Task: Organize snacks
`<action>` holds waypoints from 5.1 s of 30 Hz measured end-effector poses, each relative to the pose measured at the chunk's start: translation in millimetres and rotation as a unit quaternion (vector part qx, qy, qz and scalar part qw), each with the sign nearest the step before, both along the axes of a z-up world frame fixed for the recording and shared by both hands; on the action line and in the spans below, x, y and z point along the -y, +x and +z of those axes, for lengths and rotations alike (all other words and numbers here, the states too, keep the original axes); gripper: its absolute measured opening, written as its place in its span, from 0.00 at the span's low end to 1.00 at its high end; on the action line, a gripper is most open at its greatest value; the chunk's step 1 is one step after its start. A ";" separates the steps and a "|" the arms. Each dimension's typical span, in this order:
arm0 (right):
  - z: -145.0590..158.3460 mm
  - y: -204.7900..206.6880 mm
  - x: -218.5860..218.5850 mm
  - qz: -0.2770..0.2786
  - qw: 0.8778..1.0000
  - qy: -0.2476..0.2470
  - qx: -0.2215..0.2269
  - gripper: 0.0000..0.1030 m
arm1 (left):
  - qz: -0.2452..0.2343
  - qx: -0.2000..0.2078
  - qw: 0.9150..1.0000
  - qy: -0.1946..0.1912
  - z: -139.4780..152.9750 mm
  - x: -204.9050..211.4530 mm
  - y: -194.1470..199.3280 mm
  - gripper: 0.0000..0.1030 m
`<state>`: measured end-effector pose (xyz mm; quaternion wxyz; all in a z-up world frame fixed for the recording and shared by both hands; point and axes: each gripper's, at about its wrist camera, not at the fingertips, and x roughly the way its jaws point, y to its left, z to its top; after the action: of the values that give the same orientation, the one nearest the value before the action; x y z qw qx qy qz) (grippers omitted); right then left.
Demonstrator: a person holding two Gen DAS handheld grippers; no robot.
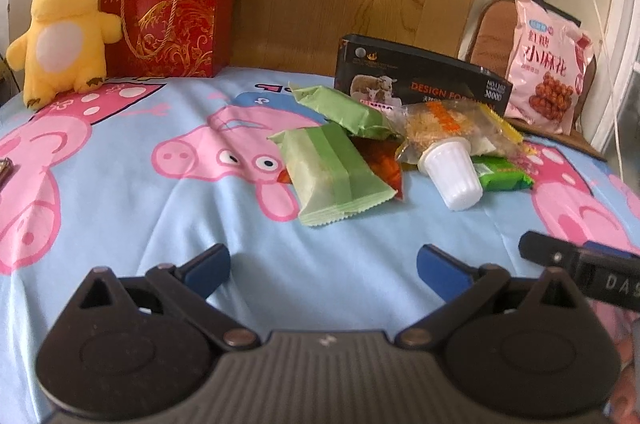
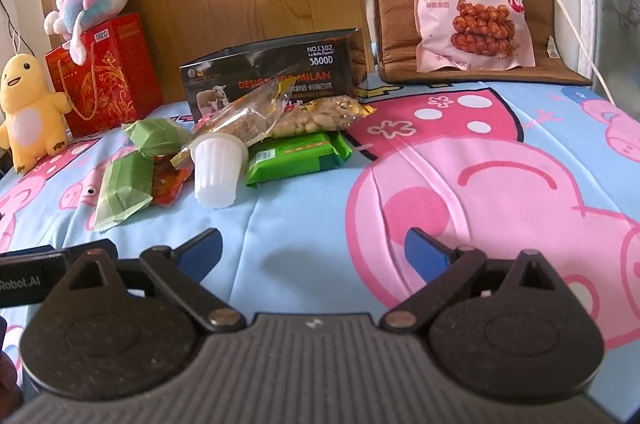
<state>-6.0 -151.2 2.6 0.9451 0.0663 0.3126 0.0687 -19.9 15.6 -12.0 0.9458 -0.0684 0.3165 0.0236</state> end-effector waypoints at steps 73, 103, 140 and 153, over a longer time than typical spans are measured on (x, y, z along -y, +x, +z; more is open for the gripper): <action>29.2 41.2 -93.4 0.331 0.944 0.007 -0.001 0.17 | -0.075 -0.060 0.961 -0.260 9.1 -115.7 66.9 0.48; 23.3 11.8 -172.9 0.421 0.904 -0.065 0.024 0.64 | -0.021 -0.046 0.965 -0.257 12.8 -179.9 2.2 0.50; 66.9 168.2 -33.6 0.209 0.971 -0.056 0.105 0.48 | -0.192 -0.027 0.970 -0.147 101.4 31.8 243.9 0.50; 43.8 125.8 29.2 0.179 0.979 0.088 0.030 0.52 | -0.166 -0.045 0.947 -0.271 53.8 -35.9 182.0 0.63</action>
<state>119.8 -180.4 46.3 0.9170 0.0899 0.2834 0.2658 162.1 51.5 41.8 0.8671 -0.2670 0.3597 -0.2177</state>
